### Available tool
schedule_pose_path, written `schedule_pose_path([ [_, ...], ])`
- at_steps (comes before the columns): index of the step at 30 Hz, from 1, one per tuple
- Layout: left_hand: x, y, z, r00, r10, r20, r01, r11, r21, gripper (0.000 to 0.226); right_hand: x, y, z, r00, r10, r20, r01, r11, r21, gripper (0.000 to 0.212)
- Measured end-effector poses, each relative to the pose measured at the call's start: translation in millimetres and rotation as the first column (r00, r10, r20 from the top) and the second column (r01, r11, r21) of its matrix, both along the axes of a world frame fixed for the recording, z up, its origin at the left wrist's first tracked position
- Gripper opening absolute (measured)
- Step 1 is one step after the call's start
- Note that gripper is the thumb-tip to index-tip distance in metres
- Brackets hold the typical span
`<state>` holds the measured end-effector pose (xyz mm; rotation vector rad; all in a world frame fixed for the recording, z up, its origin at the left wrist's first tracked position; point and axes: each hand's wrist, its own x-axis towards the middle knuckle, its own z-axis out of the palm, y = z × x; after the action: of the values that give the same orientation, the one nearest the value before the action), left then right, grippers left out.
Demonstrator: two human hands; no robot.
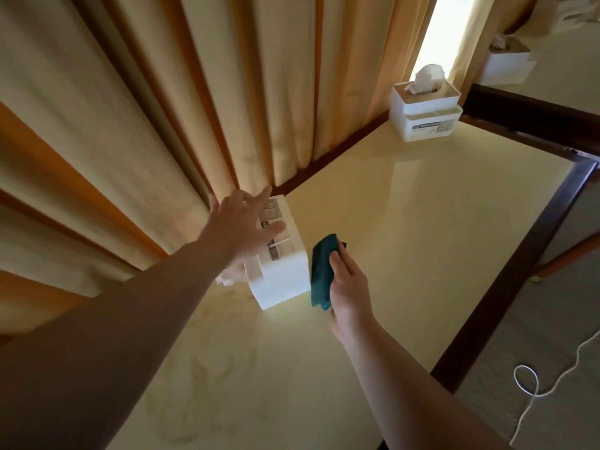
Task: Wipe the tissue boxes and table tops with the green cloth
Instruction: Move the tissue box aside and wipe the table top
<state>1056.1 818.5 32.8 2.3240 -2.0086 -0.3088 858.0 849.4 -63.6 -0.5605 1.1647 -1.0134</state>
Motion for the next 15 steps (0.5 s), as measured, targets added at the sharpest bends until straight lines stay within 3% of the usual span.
schedule_pose_path([
  [4, 2, 2, 6, 0.985, 0.155, -0.074, -0.151, 0.987, 0.058, 0.085, -4, 8, -5, 0.993, -0.081, -0.090, 0.081, 0.997, 0.001, 0.035],
  [8, -5, 4, -1, 0.970, 0.203, -0.135, -0.201, 0.979, 0.029, 0.090, 28, 24, -18, 0.979, -0.143, -0.145, 0.136, 0.989, -0.060, 0.041],
  [15, -4, -1, -6, 0.964, 0.239, -0.117, -0.231, 0.970, 0.081, 0.102, 75, 34, -7, 0.943, -0.332, -0.016, 0.330, 0.942, -0.062, 0.046],
])
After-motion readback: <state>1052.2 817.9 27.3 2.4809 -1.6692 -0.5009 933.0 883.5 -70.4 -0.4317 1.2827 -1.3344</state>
